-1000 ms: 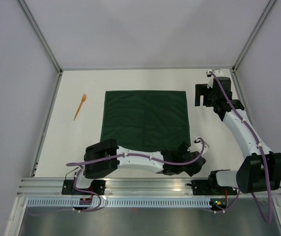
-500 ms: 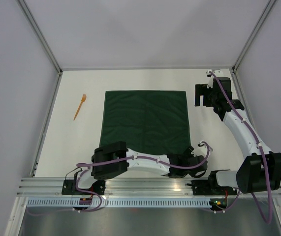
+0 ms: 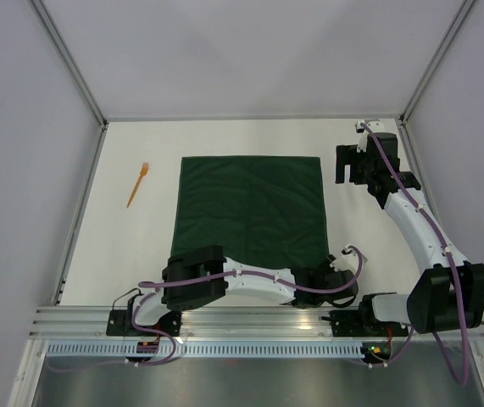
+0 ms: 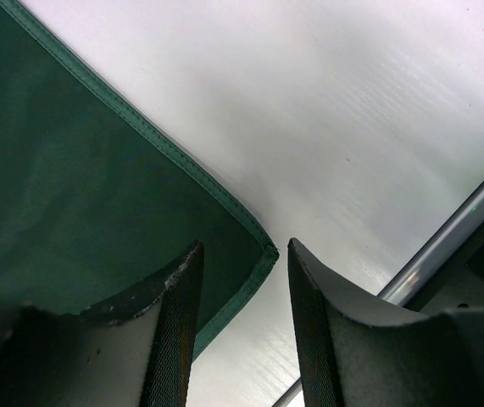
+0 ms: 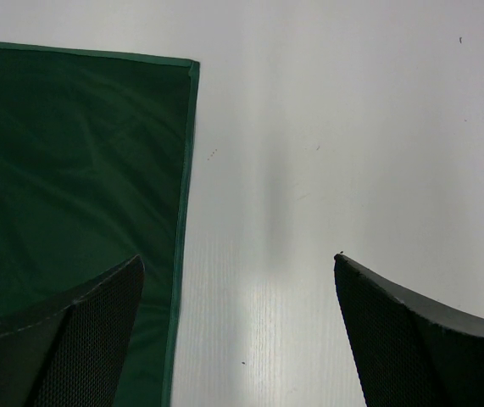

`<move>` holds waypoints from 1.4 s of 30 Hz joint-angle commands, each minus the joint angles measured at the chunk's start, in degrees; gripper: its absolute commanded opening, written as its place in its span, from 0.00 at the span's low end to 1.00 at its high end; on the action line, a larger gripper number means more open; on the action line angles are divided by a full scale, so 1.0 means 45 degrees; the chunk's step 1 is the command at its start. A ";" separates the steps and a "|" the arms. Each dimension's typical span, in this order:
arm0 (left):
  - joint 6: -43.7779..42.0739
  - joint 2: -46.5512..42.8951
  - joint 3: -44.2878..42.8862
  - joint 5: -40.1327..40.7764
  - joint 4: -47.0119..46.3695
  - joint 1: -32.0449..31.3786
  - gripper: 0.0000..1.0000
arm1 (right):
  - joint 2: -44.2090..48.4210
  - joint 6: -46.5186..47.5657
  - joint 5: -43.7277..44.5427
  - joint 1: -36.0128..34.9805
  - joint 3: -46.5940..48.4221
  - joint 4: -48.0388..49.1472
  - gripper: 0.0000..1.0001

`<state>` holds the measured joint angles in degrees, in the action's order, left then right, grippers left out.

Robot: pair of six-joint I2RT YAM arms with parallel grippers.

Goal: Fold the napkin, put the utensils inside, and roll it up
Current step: Fold the napkin at the center of the board.

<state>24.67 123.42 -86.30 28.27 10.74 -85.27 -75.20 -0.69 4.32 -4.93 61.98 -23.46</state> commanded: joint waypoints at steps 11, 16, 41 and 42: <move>-0.0384 0.0543 -0.0470 0.0416 -0.0688 -0.0093 0.37 | 0.0031 -0.0043 0.0056 0.0041 0.0271 -0.0430 0.98; -0.0598 0.0466 -0.0529 0.0300 -0.0805 -0.0093 0.16 | 0.0031 -0.0043 0.0017 0.0041 0.0251 -0.0450 0.98; 0.0709 -0.1974 0.1088 -0.1302 -0.1489 0.1135 0.02 | 0.0070 0.0016 -0.0178 0.0041 0.0251 -0.0508 0.98; 0.0942 -0.2247 0.1324 -0.1341 -0.1489 0.1369 0.02 | 0.0070 0.0016 -0.0197 0.0041 0.0251 -0.0528 0.98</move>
<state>24.69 120.42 -82.78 20.91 5.76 -82.96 -75.20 -0.64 3.22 -4.93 61.98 -24.10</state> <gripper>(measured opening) 0.033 0.979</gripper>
